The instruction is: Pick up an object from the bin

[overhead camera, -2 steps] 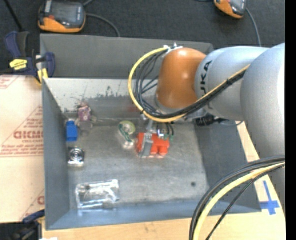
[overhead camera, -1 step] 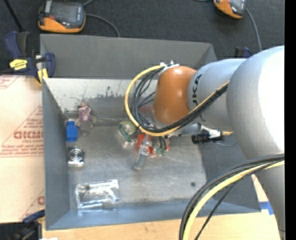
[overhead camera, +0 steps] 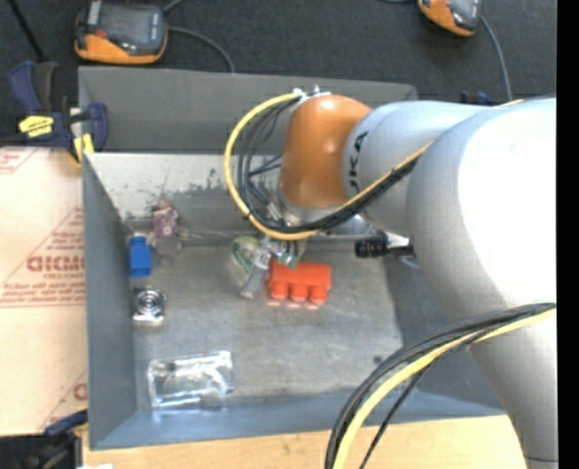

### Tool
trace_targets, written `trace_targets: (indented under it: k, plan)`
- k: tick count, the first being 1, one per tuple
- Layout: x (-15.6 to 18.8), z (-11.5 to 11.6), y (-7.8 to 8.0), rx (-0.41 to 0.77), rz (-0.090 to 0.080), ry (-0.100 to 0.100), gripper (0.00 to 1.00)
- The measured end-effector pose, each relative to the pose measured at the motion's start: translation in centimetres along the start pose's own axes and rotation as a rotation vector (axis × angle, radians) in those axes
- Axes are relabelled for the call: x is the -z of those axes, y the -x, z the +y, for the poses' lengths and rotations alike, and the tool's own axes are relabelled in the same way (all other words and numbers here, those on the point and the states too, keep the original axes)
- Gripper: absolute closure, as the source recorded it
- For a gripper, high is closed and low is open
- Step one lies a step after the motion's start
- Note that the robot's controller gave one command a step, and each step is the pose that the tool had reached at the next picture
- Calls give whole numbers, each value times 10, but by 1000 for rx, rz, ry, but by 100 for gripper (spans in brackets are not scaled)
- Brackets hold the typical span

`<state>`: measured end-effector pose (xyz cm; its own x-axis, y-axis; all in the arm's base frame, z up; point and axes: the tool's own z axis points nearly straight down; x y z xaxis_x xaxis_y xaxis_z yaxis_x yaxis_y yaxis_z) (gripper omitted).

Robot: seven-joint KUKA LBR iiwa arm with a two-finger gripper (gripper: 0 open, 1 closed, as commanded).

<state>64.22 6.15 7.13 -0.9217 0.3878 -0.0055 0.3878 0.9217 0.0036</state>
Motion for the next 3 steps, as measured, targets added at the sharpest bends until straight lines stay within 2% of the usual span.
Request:
trace_targets:
  k: [1,2,3]
  plan:
    - [-1,-1,-2,0,7,-4,100]
    - [25,-1,-1,1,5,-2,100]
    - [102,-1,2,3,-4,2,100]
